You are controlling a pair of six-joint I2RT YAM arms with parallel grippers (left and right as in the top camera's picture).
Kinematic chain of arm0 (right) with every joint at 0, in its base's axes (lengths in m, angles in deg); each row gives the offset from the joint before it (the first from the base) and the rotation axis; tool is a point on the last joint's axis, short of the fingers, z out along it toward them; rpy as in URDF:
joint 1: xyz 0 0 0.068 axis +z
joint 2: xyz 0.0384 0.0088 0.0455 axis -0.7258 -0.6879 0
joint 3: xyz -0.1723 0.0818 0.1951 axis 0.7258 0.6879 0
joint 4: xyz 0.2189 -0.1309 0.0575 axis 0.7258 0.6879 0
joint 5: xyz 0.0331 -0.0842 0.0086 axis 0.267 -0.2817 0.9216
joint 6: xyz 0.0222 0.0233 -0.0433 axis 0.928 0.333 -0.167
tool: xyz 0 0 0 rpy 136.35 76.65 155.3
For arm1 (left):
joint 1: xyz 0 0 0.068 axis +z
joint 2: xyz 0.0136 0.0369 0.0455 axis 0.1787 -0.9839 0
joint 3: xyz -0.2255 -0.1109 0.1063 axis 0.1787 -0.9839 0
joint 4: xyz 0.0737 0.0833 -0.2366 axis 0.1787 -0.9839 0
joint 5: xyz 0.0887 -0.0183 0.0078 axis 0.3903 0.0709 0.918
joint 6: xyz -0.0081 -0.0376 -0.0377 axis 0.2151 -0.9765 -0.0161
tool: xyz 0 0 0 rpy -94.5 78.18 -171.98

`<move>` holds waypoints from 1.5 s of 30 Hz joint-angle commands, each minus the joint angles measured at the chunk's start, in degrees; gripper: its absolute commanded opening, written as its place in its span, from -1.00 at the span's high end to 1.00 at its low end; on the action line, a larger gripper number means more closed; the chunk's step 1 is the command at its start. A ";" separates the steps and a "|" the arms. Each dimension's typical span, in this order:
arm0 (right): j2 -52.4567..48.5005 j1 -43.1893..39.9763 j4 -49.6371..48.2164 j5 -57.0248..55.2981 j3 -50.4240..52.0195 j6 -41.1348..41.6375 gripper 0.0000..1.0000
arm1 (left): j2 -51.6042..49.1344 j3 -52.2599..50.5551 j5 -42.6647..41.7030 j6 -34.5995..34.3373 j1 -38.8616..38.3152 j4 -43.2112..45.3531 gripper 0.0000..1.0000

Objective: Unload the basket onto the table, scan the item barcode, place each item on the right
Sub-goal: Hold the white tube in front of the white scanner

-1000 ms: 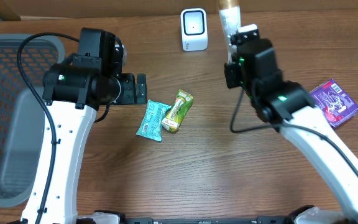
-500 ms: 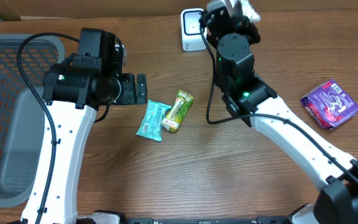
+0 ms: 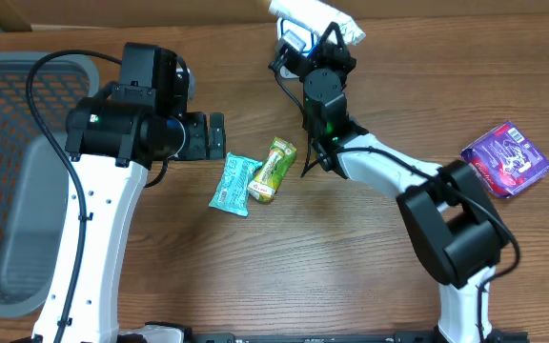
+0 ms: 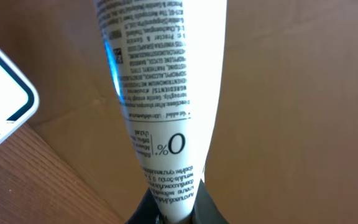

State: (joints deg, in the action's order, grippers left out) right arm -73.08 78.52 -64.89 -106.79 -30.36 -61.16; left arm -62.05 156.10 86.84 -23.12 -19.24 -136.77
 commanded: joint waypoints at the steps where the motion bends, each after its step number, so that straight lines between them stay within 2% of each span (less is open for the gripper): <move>1: -1.73 -1.29 -4.20 5.70 -1.53 -4.42 0.92 | -0.44 0.17 -0.22 0.85 -0.07 0.20 -0.99; 17: -15.74 -6.40 -3.10 6.93 -16.00 -3.82 0.92 | -0.44 0.17 -0.22 0.85 -0.07 0.20 -0.99; 25: -16.04 -7.45 2.75 7.52 -16.02 -3.19 0.93 | -0.44 0.17 -0.22 0.85 -0.07 0.20 -0.99; 30: -16.94 -7.58 2.80 7.91 -16.02 -2.34 0.92 | -0.44 0.17 -0.22 0.85 -0.07 0.20 -0.99; 45: -20.46 -8.22 -4.72 5.90 -16.04 -4.55 0.92 | -0.44 0.17 -0.22 0.85 -0.07 0.20 -0.99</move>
State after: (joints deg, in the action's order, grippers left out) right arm -94.72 70.67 -66.35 -99.53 -43.98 -65.44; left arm -62.05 156.10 86.84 -23.12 -19.24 -136.77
